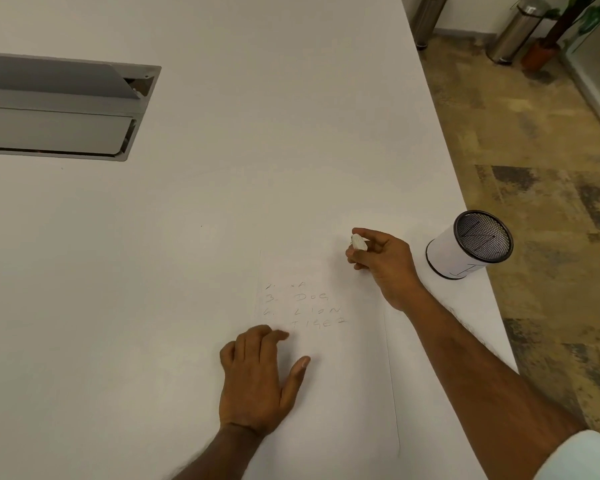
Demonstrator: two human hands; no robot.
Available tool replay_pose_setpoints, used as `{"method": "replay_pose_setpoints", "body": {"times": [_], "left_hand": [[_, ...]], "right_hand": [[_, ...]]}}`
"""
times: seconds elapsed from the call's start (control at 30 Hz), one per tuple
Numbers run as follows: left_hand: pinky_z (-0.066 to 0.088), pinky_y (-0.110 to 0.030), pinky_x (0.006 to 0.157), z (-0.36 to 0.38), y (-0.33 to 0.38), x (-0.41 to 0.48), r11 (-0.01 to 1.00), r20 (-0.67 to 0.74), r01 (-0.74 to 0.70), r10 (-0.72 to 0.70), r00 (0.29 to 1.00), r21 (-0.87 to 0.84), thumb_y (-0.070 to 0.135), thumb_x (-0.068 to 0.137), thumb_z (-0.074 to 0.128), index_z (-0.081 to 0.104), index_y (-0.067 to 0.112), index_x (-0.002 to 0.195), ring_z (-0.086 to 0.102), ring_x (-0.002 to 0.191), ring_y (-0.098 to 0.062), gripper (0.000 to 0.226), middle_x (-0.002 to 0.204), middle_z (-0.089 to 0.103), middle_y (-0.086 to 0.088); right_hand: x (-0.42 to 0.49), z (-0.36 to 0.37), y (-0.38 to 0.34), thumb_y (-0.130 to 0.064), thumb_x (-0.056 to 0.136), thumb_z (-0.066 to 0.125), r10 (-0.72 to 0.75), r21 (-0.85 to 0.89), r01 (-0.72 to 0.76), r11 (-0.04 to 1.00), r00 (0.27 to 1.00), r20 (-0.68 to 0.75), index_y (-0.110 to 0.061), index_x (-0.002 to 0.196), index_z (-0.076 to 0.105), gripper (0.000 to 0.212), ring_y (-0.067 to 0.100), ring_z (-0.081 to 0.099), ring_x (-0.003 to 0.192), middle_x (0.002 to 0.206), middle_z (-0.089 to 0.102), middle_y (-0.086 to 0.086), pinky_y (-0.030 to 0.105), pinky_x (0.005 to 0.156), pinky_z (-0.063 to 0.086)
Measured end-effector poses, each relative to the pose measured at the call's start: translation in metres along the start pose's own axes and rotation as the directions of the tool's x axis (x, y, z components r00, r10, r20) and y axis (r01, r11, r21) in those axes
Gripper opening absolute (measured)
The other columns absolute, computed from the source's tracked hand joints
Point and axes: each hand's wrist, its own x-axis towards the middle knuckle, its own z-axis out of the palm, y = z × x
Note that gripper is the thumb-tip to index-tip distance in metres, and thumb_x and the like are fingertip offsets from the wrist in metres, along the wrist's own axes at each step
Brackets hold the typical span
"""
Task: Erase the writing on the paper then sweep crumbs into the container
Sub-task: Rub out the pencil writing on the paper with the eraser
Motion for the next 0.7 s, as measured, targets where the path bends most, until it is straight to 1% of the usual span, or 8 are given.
{"method": "replay_pose_setpoints", "body": {"times": [0.1,0.17,0.23,0.33,0.5,0.57,0.63,0.7], "left_hand": [[0.023,-0.028,0.076,0.002,-0.002,0.000,0.995,-0.009,-0.101,0.101,0.995,0.026,0.051,0.096,0.045,0.062,0.022,0.082,0.051,0.075,-0.017,0.036,0.084,0.055,0.007],[0.025,-0.029,0.072,0.004,-0.003,0.001,0.989,0.009,-0.139,0.138,0.990,0.047,0.048,0.095,0.049,0.058,0.023,0.072,0.047,0.068,-0.016,0.035,0.075,0.051,0.007],[0.029,-0.030,0.070,0.007,-0.003,0.002,0.988,0.042,-0.140,0.137,0.990,0.064,0.047,0.093,0.052,0.056,0.023,0.071,0.045,0.068,-0.016,0.033,0.074,0.050,0.007],[0.036,-0.032,0.068,0.007,0.000,0.005,0.983,0.103,-0.144,0.132,0.986,0.112,0.047,0.092,0.050,0.055,0.022,0.073,0.046,0.068,-0.017,0.032,0.076,0.050,0.005],[0.041,-0.034,0.067,0.001,0.004,0.001,0.985,0.165,-0.104,0.081,0.983,0.138,0.046,0.092,0.047,0.055,0.022,0.076,0.045,0.071,-0.017,0.030,0.080,0.049,0.004],[0.039,-0.034,0.070,0.001,0.006,-0.007,0.990,0.163,-0.075,0.055,0.985,0.118,0.046,0.091,0.049,0.055,0.023,0.080,0.045,0.075,-0.017,0.026,0.085,0.050,0.004],[0.034,-0.033,0.075,0.001,0.006,-0.015,0.996,0.152,-0.051,0.039,0.988,0.073,0.046,0.090,0.051,0.055,0.024,0.085,0.045,0.080,-0.017,0.023,0.092,0.050,0.005],[0.030,-0.032,0.077,0.001,0.005,-0.017,0.998,0.145,-0.044,0.036,0.989,0.053,0.047,0.089,0.052,0.054,0.025,0.087,0.045,0.083,-0.017,0.022,0.094,0.049,0.006]], "right_hand": [[0.002,0.000,-0.001,-0.001,0.084,0.065,-0.027,-0.154,0.025,0.988,1.000,-0.011,-0.002,0.106,0.066,0.022,0.017,0.065,0.059,0.075,0.069,0.009,0.027,0.054,0.051],[0.003,0.000,-0.003,-0.008,0.084,0.062,-0.068,-0.293,0.063,0.954,0.998,-0.005,-0.005,0.095,0.068,0.013,0.018,0.064,0.055,0.070,0.069,0.013,0.029,0.052,0.050],[0.004,0.001,-0.005,-0.013,0.079,0.058,-0.141,-0.453,0.134,0.882,0.990,0.017,-0.003,0.077,0.066,0.014,0.016,0.056,0.047,0.063,0.063,0.019,0.029,0.050,0.045],[0.008,0.005,-0.006,-0.023,0.070,0.048,-0.257,-0.608,0.240,0.757,0.964,0.061,0.000,0.057,0.043,0.027,0.016,0.029,0.049,0.056,0.042,0.025,0.029,0.048,0.027],[0.010,0.013,-0.010,-0.023,0.070,0.045,-0.308,-0.722,0.297,0.625,0.944,0.121,-0.015,0.056,0.020,0.029,0.015,0.016,0.055,0.056,0.019,0.008,0.032,0.049,0.018],[0.012,0.014,-0.011,-0.021,0.068,0.046,-0.304,-0.762,0.288,0.581,0.944,0.125,-0.015,0.056,0.020,0.029,0.016,0.015,0.058,0.057,0.018,0.006,0.032,0.049,0.018],[0.013,0.015,-0.009,-0.021,0.067,0.046,-0.290,-0.758,0.287,0.586,0.948,0.134,-0.014,0.055,0.024,0.026,0.016,0.016,0.057,0.056,0.021,0.007,0.032,0.049,0.020],[0.016,0.015,-0.007,-0.021,0.071,0.047,-0.253,-0.737,0.257,0.625,0.960,0.121,-0.017,0.050,0.046,0.021,0.020,0.031,0.048,0.051,0.042,0.008,0.031,0.048,0.034]]}}
